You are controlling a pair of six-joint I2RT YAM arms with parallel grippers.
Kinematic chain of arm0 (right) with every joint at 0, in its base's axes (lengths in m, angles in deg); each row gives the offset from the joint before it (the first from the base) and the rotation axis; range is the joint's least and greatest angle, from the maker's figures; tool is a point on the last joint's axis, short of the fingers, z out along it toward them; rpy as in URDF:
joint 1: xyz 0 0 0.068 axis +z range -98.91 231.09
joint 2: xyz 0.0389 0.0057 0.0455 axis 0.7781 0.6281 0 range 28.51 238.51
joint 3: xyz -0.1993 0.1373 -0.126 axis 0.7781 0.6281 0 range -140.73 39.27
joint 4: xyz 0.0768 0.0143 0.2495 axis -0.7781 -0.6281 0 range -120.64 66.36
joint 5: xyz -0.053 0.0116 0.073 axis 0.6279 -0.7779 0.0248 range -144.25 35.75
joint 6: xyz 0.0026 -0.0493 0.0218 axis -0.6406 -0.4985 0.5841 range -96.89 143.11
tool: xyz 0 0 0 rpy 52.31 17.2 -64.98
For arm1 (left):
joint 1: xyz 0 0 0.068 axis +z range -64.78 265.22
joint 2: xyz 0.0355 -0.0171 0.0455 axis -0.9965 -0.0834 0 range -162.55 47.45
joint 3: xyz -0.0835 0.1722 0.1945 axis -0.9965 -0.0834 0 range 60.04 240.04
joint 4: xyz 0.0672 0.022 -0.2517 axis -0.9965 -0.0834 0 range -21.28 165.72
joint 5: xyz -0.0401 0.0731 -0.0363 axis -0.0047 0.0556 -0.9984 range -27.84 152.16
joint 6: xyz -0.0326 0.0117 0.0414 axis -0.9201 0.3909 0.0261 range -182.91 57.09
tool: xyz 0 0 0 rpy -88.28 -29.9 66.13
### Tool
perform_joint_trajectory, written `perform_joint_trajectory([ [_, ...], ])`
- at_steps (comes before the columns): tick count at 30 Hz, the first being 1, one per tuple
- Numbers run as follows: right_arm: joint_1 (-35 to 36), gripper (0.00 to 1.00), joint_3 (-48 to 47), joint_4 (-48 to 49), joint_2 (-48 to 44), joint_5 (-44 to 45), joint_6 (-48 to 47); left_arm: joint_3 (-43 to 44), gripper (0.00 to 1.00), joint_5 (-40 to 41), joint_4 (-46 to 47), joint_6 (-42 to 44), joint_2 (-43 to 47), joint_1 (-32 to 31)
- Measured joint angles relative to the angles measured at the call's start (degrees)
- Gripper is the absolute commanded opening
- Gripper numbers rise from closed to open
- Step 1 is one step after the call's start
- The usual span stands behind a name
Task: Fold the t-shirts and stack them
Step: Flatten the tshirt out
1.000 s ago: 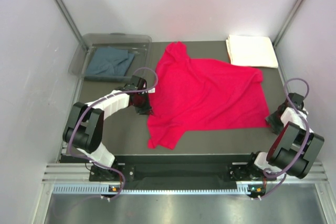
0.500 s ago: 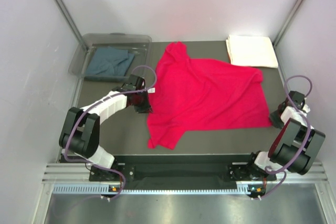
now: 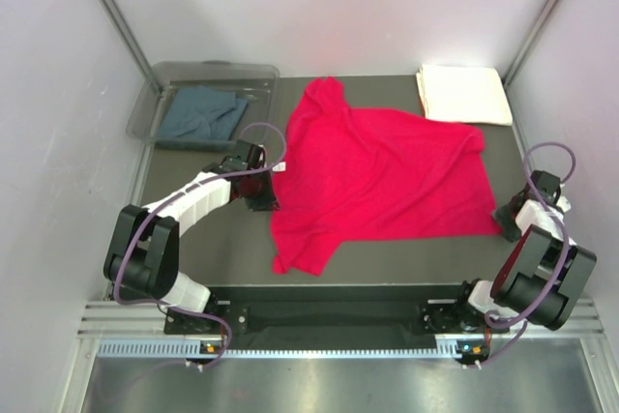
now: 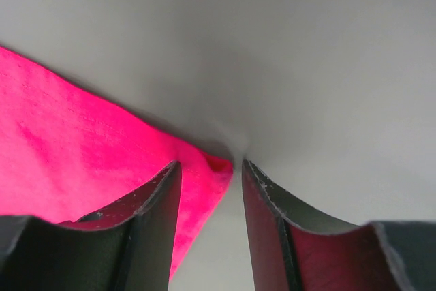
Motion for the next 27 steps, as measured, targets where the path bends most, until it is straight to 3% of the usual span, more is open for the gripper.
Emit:
perform_joint_trajectory([
  [7,0.00,0.40,0.00,-0.70,0.02,0.00,0.55,-0.02,0.00,-0.02,0.00,0.02,-0.02,0.00],
  [14,0.07,0.31,-0.37,-0.52,1.33,0.17,1.57,0.02,0.00,0.00,0.00,0.02,-0.50,0.00],
  [20,0.50,0.15,-1.36,-0.59,2.75,0.26,2.64,0.04,0.00,0.20,-0.04,0.00,-0.85,0.00],
  [22,0.72,0.00,-1.75,-0.52,3.21,0.20,2.73,0.13,0.00,0.22,-0.04,-0.02,-1.09,0.00],
  [27,0.81,0.00,-1.84,-0.46,3.26,0.11,3.32,0.48,0.00,0.11,0.07,-0.07,-1.70,0.00],
])
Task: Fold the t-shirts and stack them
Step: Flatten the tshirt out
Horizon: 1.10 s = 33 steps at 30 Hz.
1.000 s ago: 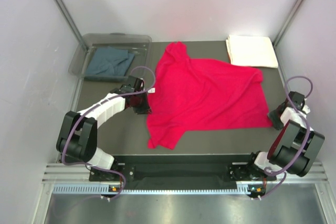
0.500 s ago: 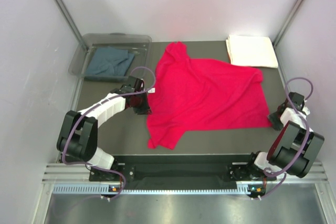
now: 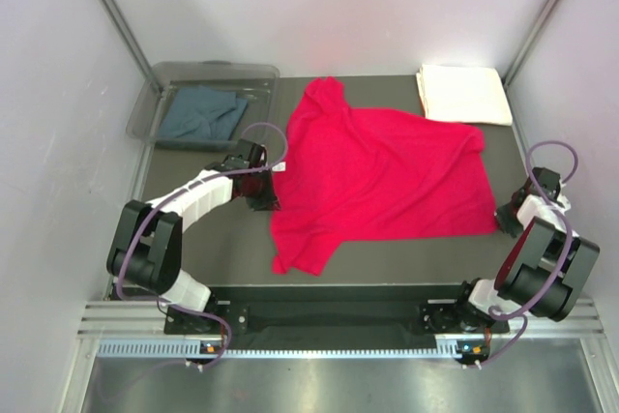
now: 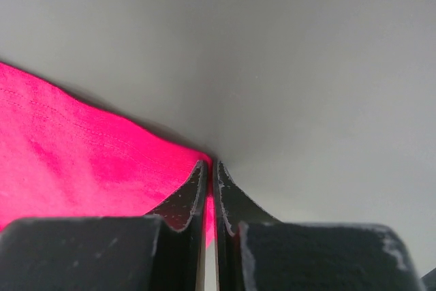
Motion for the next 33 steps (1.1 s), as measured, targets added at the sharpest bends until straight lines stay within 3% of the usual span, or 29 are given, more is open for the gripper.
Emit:
perform_joint_trajectory([
  [9,-0.39,0.00,-0.13,-4.46,-2.05,1.53,-1.09,5.60,0.00,-1.16,0.66,-0.20,-2.84,-0.33],
  [16,-0.39,0.00,-0.46,-8.76,-4.00,3.26,-4.42,13.79,0.00,3.23,2.03,0.90,-2.82,-0.57],
  [18,-0.31,0.00,-0.46,-9.27,-4.44,3.21,-5.03,16.50,0.15,4.63,1.92,2.67,-3.87,-0.57],
  [20,0.15,0.00,-0.46,-9.42,-4.59,3.15,-5.53,21.14,0.42,6.32,-0.46,4.55,-6.86,-0.59],
  [23,1.25,0.00,-0.46,-9.55,-4.92,3.13,-6.16,25.73,0.61,9.90,-2.27,6.19,-10.62,-0.70],
  [24,1.66,0.00,-0.46,-9.55,-5.14,3.13,-6.51,25.42,0.62,10.78,-3.26,6.29,-10.43,-0.70],
  [26,2.34,0.00,-0.46,-9.51,-5.55,3.13,-6.88,21.81,0.61,12.04,-4.33,6.54,-7.34,-0.68],
  [28,3.02,0.00,-0.46,-9.46,-5.81,3.10,-7.06,16.26,0.53,12.72,-6.58,6.29,-1.49,-0.70],
  [30,3.67,0.00,-0.46,-9.33,-5.90,2.93,-7.32,11.37,0.37,13.11,-9.20,5.31,5.16,-0.70],
  [33,4.68,0.00,-0.46,-9.25,-5.90,2.64,-7.91,4.92,0.38,13.42,-9.94,3.93,13.79,-0.66],
])
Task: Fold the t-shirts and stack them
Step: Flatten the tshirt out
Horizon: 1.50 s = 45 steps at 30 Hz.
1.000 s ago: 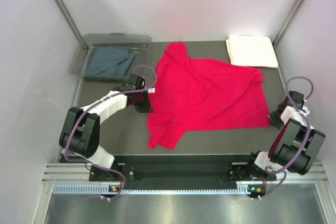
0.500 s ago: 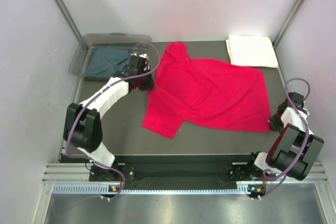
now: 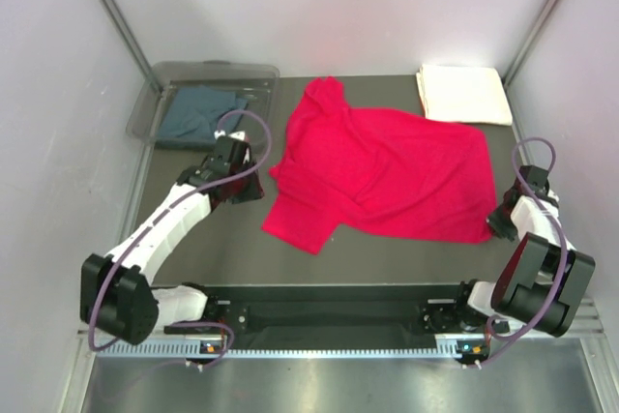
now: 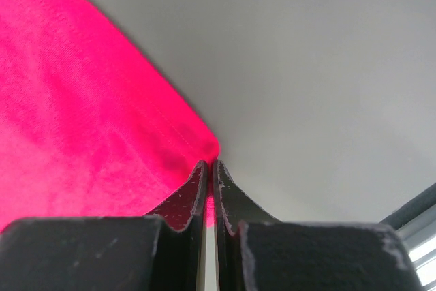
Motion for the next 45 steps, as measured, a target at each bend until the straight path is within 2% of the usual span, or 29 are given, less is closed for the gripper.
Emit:
perform_joint_trajectory([
  [1,0.35,0.00,0.00,0.09,0.00,-0.04,-0.15,-2.19,0.43,-0.26,-0.11,-0.59,2.29,0.13],
  [3,0.72,0.00,0.00,0.20,0.00,-0.20,-0.42,-5.09,0.45,-1.51,0.00,-1.60,3.39,0.57],
  [9,0.94,0.00,0.00,0.17,0.00,-0.70,-0.68,-8.79,0.31,-4.59,0.57,-4.61,-5.70,1.88],
  [11,0.94,0.00,-0.02,0.17,0.02,-0.81,-0.83,-9.25,0.30,-4.98,0.79,-5.68,-7.69,2.10],
  [18,0.96,0.00,-0.02,0.17,0.02,-1.07,-1.20,-9.40,0.39,-5.42,2.21,-8.33,-10.91,2.19],
  [27,0.96,0.00,-0.02,0.37,0.50,-1.33,-1.20,-9.38,0.40,-6.49,2.89,-10.12,-13.90,2.38],
  [31,0.96,0.00,-0.02,0.61,0.52,-1.49,-1.20,-9.14,0.33,-7.34,3.28,-10.32,-14.43,2.45],
  [34,0.96,0.00,-0.02,0.61,0.55,-1.51,-1.18,-9.18,0.24,-7.56,3.43,-10.47,-14.49,2.47],
  [35,0.96,0.00,-0.02,0.59,0.55,-1.51,-1.18,-9.25,0.08,-7.56,3.56,-10.54,-14.51,2.47],
  [36,0.96,0.00,-0.02,0.61,0.55,-1.51,-1.18,-9.35,0.00,-7.58,3.67,-10.82,-14.51,2.49],
  [42,0.96,0.00,-0.07,0.59,0.52,-1.55,-1.18,-8.81,0.00,-7.69,3.43,-10.05,-14.62,2.49],
  [45,1.03,0.00,-1.42,0.02,0.55,-1.66,-0.92,-5.38,0.00,-7.06,1.18,-8.81,-14.53,2.47],
])
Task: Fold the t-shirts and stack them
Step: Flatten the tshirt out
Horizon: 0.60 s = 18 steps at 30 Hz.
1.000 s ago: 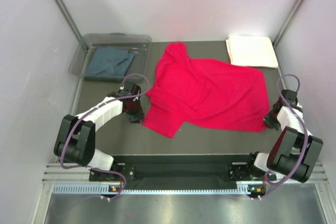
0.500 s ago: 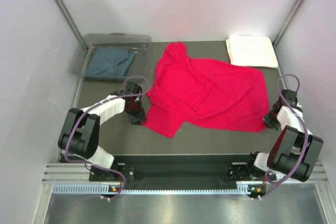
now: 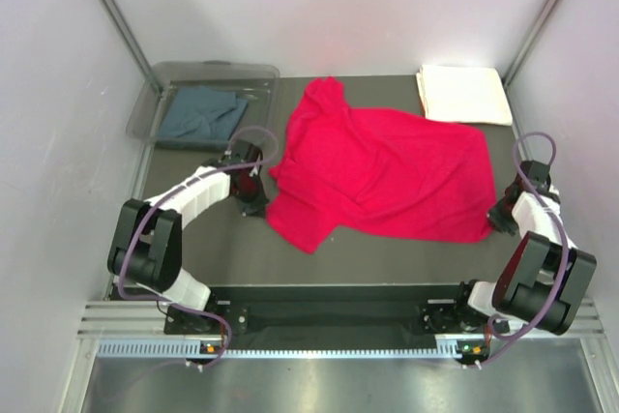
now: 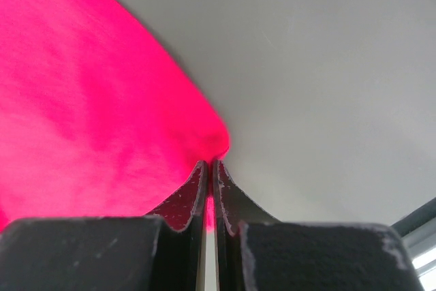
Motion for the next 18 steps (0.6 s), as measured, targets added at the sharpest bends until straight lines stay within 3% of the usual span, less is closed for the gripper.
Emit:
perform_joint_trajectory([
  [3,1.27,0.00,-4.37,-0.83,0.39,0.02,1.75,9.42,0.00,-0.07,-2.43,1.95,0.50,0.00],
  [11,11.13,0.00,-26.14,-2.01,1.05,0.22,4.44,41.03,0.00,-0.28,1.51,8.94,3.21,-0.04],
  [18,12.11,0.00,-47.32,-4.26,0.57,0.66,1.01,63.93,0.00,-1.14,3.96,16.17,1.75,-0.04],
])
